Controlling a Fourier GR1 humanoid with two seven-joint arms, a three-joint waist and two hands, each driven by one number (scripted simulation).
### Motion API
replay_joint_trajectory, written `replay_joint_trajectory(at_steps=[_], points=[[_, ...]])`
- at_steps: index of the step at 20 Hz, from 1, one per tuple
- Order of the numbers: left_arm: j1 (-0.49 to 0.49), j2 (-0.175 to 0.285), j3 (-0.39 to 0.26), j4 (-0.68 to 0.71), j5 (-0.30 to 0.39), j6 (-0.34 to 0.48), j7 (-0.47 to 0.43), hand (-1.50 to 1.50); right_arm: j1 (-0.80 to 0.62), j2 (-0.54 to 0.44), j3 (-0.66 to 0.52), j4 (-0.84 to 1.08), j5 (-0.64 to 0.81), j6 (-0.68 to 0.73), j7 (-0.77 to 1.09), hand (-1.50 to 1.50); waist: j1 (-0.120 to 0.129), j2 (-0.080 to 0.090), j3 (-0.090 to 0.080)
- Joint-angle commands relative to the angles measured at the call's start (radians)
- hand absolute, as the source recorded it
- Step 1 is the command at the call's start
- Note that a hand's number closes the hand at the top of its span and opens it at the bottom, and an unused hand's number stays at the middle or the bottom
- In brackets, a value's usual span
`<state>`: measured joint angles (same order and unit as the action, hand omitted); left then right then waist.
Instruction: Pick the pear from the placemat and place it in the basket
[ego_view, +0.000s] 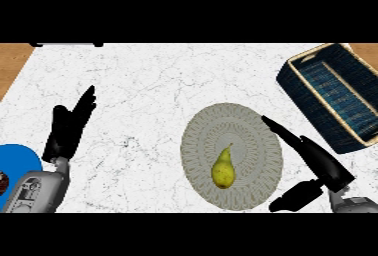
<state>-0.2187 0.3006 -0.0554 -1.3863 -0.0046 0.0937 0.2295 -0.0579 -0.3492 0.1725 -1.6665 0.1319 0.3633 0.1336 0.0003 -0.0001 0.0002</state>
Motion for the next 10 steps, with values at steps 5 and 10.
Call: replay_joint_trajectory(at_steps=[5, 10], points=[[-0.011, -0.032, 0.056, 0.034, -0.042, -0.053, -0.023, 0.0, -0.01, 0.099, 0.024, 0.099, 0.153, -0.017, -0.087, -1.5, -0.001, 0.0, 0.0], [-0.033, -0.059, 0.077, 0.035, -0.068, -0.061, 0.003, 0.0, -0.022, 0.163, 0.023, 0.169, 0.205, -0.048, -0.118, -1.5, -0.002, 0.0, 0.0]])
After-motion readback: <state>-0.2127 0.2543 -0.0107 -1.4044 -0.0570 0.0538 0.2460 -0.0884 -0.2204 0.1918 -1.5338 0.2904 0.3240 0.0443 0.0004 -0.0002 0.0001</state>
